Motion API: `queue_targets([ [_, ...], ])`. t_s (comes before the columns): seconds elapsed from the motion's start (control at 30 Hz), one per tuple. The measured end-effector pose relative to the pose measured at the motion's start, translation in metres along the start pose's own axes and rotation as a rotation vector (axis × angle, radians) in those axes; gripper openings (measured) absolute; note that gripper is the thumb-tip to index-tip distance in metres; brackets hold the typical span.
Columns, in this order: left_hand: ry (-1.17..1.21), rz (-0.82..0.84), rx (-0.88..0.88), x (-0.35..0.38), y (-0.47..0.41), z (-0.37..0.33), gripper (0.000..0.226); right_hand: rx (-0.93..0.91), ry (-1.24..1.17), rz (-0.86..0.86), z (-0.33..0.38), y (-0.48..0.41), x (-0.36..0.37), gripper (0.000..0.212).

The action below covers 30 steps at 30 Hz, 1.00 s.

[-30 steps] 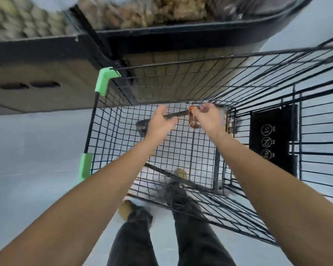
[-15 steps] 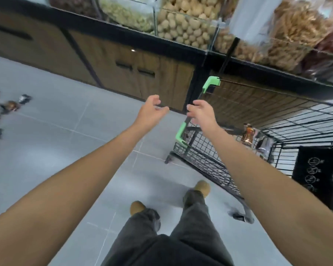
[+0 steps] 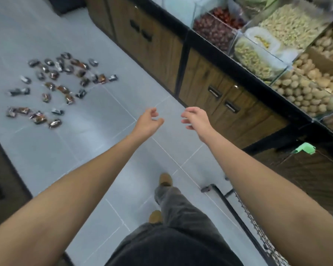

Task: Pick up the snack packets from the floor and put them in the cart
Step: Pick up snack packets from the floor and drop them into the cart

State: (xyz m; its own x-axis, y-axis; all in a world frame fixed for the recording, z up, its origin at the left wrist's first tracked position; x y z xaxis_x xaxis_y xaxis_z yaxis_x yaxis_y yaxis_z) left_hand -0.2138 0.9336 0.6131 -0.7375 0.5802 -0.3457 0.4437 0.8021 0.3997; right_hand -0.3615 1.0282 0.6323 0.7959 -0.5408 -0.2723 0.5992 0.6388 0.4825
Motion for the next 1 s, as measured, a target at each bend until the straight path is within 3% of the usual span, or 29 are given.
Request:
queue_targets([
  [0.17, 0.043, -0.145, -0.099, -0.093, -0.041, 0.027, 0.051, -0.044, 0.090, 0.172, 0.048, -0.050, 0.103, 0.025],
  [0.37, 0.036, -0.156, -0.232, -0.197, -0.107, 0.052, 0.056, -0.040, 0.146, 0.351, 0.102, -0.129, 0.231, 0.017],
  [0.6, 0.113, -0.372, -0.341, -0.319, -0.164, 0.067, 0.052, -0.065, 0.281, 0.565, 0.172, -0.190, 0.364, 0.011],
  [1.0, 0.269, -0.687, -0.507, -0.450, -0.225, 0.128, 0.051, -0.111, 0.447, 0.770, 0.246, -0.250, 0.537, 0.015],
])
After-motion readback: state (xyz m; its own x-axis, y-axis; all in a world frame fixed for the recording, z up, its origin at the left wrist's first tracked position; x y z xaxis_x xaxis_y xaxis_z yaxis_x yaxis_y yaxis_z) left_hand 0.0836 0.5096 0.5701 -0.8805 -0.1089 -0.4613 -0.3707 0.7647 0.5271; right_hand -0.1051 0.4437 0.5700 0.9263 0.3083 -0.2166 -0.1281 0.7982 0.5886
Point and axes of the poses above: each hand's wrist, its own y-axis away from the middle knuckle, its own x-axis out of the palm, z = x × y, the point moved 6 cm from there along -y, towards the middle knuckle, and after that the axes turned 2 degrees about y, right-handed, at the moved point
